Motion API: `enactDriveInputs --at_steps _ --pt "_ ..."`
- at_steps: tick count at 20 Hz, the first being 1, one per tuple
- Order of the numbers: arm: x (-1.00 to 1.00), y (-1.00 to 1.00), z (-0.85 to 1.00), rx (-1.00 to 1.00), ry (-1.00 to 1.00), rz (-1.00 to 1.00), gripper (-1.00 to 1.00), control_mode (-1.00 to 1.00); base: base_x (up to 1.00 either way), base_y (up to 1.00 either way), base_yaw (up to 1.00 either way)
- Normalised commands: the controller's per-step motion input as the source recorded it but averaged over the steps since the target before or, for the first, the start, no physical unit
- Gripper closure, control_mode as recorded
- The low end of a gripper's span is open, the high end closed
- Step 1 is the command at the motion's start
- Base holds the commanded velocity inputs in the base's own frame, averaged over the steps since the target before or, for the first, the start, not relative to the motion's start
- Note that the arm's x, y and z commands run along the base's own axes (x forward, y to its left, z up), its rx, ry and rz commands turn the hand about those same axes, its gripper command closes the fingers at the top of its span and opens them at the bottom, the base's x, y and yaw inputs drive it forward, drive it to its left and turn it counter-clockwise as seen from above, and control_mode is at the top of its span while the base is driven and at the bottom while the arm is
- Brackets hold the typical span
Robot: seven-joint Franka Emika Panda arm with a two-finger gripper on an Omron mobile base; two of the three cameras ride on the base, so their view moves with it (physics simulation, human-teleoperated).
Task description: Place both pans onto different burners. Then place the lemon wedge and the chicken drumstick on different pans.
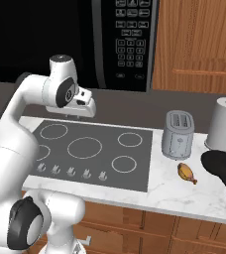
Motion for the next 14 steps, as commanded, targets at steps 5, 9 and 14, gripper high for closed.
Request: enactDriveInputs --at_steps 5,9,14 --pt "-0.12 0.00 0.00 0.00 0.00 0.00 -1.00 -1.00 0.00 0.00 0.00" --pt "-0.31 0.00 0.00 0.01 0.00 0.00 -1.00 -1.00 0.00 0.00 0.00" --pt "-0.40 0.00 -0.05 0.00 0.00 0.00 -1.00 -1.00 0.00 0.00 0.00"
